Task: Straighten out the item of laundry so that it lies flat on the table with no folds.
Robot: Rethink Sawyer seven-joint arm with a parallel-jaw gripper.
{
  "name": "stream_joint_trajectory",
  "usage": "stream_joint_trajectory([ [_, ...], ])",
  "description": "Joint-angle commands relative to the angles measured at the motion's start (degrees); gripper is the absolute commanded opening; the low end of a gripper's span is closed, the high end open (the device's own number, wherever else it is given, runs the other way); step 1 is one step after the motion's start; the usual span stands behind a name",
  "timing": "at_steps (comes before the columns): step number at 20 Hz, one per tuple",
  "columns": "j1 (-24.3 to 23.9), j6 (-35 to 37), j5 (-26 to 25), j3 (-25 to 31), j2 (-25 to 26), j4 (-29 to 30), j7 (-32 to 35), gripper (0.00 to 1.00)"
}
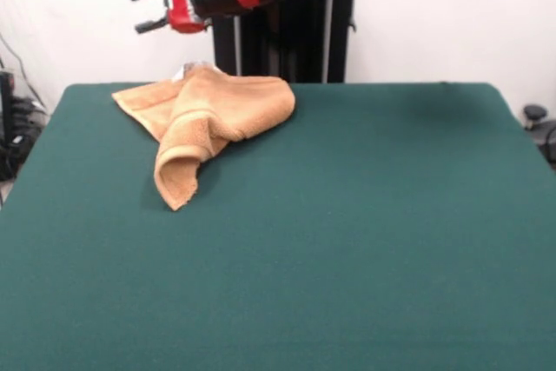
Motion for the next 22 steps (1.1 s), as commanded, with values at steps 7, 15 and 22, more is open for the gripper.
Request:
stream_joint_trajectory([
  [7, -42.84, 27.74, -25.99, 34.76, -42.61, -2.01, -7.06, 1.00],
  [15, -42.57, 40.76, -31.35, 34.23, -50.21, -4.03, -5.21, 1.00],
  [22, -48.28, 29.98, -32.99, 40.79, -54.78, 0.63, -5.47, 1.00],
])
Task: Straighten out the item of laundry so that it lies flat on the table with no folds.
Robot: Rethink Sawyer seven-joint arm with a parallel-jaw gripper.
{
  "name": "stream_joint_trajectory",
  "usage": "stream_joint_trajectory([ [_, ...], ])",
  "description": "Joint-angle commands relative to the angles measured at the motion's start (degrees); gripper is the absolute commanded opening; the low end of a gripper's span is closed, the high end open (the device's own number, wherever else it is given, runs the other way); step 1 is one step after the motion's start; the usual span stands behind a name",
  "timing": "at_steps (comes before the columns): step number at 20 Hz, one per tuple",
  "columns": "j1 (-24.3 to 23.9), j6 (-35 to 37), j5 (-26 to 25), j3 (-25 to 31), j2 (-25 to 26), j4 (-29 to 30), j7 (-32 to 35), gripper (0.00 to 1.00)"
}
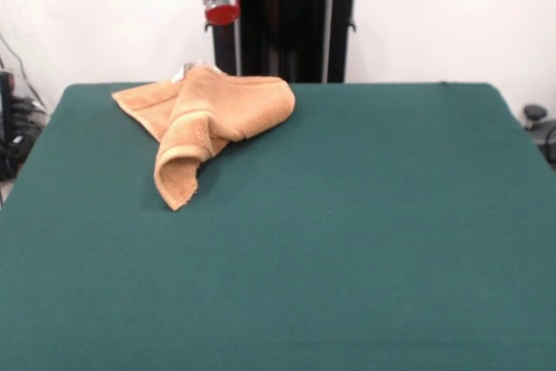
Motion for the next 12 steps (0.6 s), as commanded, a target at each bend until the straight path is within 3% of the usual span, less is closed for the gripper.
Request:
stream_joint_trajectory([
  [1, -4.96, -11.61, -2.97, 15.98, -6.82, 1.57, -5.49, 1.00],
  [4, -4.19, -24.91, -10.11, 14.72, -5.83, 1.16, -1.99, 1.00],
  [12, 0.00, -32.89, -13.85, 11.69, -4.11, 1.68, 4.95, 1.00],
])
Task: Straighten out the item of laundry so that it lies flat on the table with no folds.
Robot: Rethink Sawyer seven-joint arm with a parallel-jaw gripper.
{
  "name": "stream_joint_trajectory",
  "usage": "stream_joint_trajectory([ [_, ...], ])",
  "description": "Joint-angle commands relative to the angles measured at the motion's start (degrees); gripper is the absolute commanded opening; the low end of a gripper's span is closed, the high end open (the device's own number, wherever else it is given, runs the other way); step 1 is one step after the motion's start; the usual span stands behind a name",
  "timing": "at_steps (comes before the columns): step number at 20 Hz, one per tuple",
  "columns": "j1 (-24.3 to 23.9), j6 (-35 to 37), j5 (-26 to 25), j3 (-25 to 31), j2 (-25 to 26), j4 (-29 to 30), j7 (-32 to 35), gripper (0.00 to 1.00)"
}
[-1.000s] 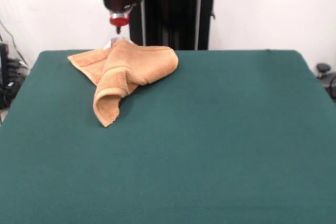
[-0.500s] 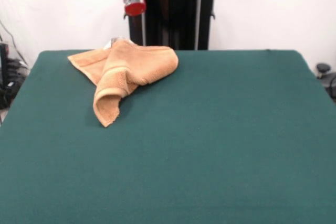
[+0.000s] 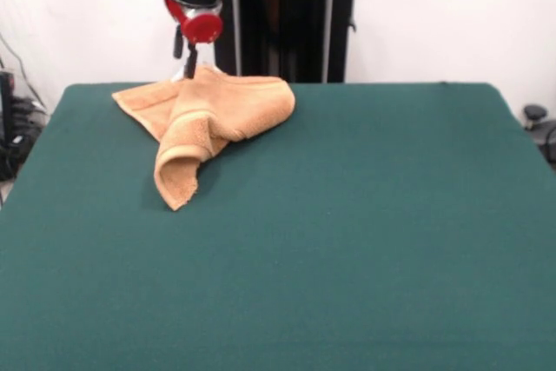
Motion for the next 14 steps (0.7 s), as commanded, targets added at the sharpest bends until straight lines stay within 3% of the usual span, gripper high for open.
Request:
stream_joint_trajectory([
  [1, 3.48, -6.03, -2.57, 5.36, 1.85, 1.74, 5.48, 1.00],
  [10, 3.05, -8.50, -2.08, 6.27, 4.40, 1.96, 6.41, 1.00],
  [14, 0.97, -11.75, -3.34, 7.44, 9.52, 0.13, 6.11, 1.00],
])
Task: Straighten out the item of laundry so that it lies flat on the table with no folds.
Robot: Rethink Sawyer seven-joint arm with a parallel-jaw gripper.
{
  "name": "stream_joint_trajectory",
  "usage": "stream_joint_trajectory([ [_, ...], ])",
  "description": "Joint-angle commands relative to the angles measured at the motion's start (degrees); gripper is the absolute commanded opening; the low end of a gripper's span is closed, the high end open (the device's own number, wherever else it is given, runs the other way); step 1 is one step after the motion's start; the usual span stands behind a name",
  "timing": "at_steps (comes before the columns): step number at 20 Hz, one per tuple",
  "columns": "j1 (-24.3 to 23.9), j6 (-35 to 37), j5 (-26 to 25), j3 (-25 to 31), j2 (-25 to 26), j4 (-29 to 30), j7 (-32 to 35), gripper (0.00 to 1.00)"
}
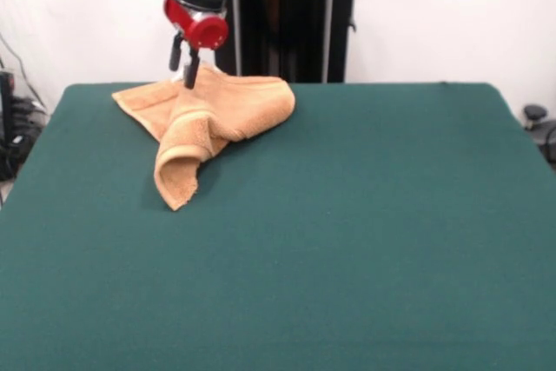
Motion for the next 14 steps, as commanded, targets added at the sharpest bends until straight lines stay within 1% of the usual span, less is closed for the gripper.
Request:
stream_joint_trajectory([
  [1, -1.22, -5.90, -2.62, 7.47, 10.03, -0.39, 6.01, 1.00],
  [6, -3.50, -10.38, -4.01, 8.14, 15.85, -2.74, 6.33, 1.00],
  [10, -5.74, -13.37, -5.83, 9.16, 21.35, -5.79, 5.66, 1.00],
  [11, -7.07, -13.50, -6.59, 10.11, 22.68, -6.57, 5.36, 1.00],
  [14, -8.53, -13.50, -8.52, 11.36, 24.96, -8.70, 3.96, 1.00],
])
